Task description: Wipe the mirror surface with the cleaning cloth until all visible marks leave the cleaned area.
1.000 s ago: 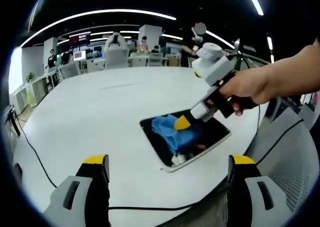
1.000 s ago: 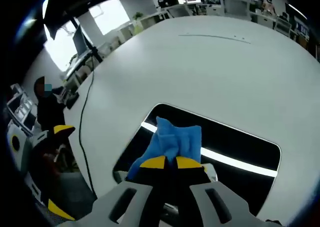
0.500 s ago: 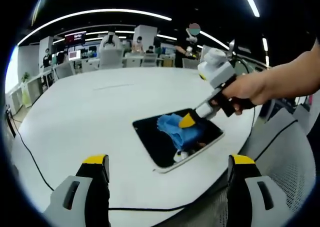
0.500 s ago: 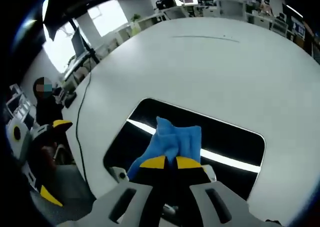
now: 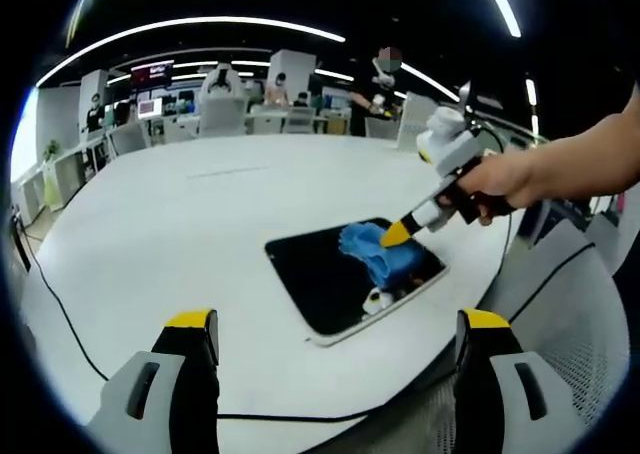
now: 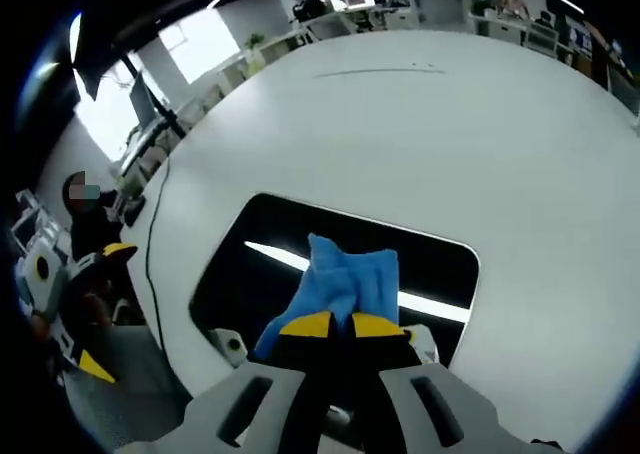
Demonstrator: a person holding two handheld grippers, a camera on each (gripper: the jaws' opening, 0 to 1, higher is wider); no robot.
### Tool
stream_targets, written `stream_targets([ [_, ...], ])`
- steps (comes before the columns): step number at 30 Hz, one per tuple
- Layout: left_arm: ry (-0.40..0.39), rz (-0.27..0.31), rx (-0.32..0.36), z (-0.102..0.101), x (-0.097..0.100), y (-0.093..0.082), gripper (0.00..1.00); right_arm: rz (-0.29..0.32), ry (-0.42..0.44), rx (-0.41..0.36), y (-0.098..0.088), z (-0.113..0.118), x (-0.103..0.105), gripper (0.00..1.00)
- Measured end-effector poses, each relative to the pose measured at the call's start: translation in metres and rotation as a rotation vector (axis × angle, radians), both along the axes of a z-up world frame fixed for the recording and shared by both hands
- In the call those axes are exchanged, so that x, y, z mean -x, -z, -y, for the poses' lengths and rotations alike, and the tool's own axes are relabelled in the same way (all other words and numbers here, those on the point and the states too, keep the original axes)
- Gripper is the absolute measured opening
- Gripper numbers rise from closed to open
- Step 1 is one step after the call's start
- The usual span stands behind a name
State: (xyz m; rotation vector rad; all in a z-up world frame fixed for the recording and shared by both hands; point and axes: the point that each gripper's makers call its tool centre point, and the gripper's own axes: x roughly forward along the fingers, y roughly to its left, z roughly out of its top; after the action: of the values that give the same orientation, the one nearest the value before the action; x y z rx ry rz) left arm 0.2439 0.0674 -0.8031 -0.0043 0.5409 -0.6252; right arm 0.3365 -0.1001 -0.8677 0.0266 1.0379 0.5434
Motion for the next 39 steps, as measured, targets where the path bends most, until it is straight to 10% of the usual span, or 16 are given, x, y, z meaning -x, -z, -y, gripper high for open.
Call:
stream_targets([
  [39,0.01,-0.005,-0.009,0.001,0.001,0.002,0.99,0.009,0.085,0.045,0.001,0.051,0.01,0.01],
])
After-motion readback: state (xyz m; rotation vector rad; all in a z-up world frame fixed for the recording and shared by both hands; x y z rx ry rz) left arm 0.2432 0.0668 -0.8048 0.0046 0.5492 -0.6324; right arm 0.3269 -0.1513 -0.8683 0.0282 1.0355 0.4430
